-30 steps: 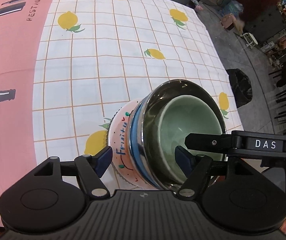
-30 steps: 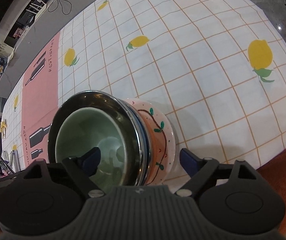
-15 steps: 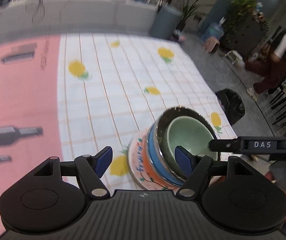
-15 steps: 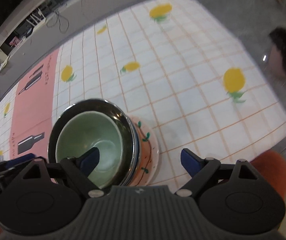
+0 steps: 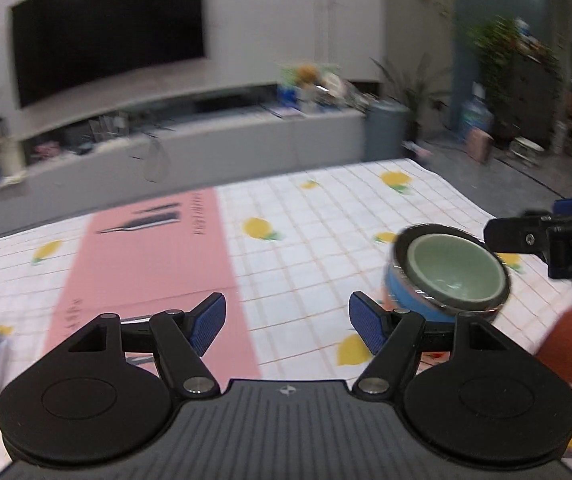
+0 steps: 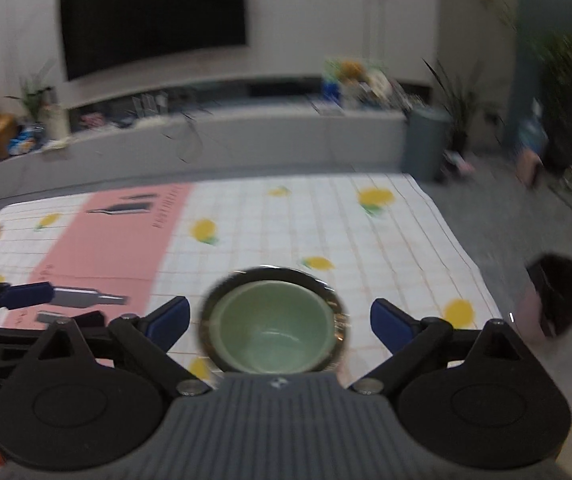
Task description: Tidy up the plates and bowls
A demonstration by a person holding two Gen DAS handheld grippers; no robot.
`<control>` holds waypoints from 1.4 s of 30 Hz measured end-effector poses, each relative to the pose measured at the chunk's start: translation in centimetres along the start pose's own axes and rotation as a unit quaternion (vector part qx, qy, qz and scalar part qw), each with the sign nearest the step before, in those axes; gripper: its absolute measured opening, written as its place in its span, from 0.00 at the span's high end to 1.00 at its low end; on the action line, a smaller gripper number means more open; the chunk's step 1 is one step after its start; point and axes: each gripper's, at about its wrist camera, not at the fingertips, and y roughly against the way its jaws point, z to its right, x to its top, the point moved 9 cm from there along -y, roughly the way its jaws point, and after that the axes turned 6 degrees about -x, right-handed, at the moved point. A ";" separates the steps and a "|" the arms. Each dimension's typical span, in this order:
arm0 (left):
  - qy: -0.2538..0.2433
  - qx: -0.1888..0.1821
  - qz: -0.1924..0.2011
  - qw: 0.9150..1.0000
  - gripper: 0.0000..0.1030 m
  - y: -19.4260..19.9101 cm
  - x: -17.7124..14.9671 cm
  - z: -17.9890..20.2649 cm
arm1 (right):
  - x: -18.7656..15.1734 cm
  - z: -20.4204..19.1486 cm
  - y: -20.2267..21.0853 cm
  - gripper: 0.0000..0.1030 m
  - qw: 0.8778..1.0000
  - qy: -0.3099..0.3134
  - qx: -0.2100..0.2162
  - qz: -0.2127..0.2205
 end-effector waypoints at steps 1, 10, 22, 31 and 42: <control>0.003 0.011 0.008 1.000 0.19 0.5 -0.3 -0.2 | -0.2 -0.5 0.4 0.08 1.000 0.008 -0.001 0.014; 0.076 0.082 -0.004 0.994 0.15 2.6 -3.8 -3.1 | -4.4 -2.6 1.3 0.07 0.999 0.041 0.009 0.016; 0.102 0.079 -0.119 0.984 0.15 1.6 -9.0 -2.6 | -10.8 -3.3 -1.7 0.08 0.990 0.038 0.003 -0.134; 0.099 0.079 -0.131 0.983 0.15 1.7 -9.6 -2.0 | -11.7 -4.0 -1.9 0.08 0.987 0.051 0.011 -0.149; 0.086 0.074 -0.121 0.986 0.15 1.5 -9.2 -1.6 | -11.2 -3.8 -1.5 0.08 0.990 0.041 0.015 -0.131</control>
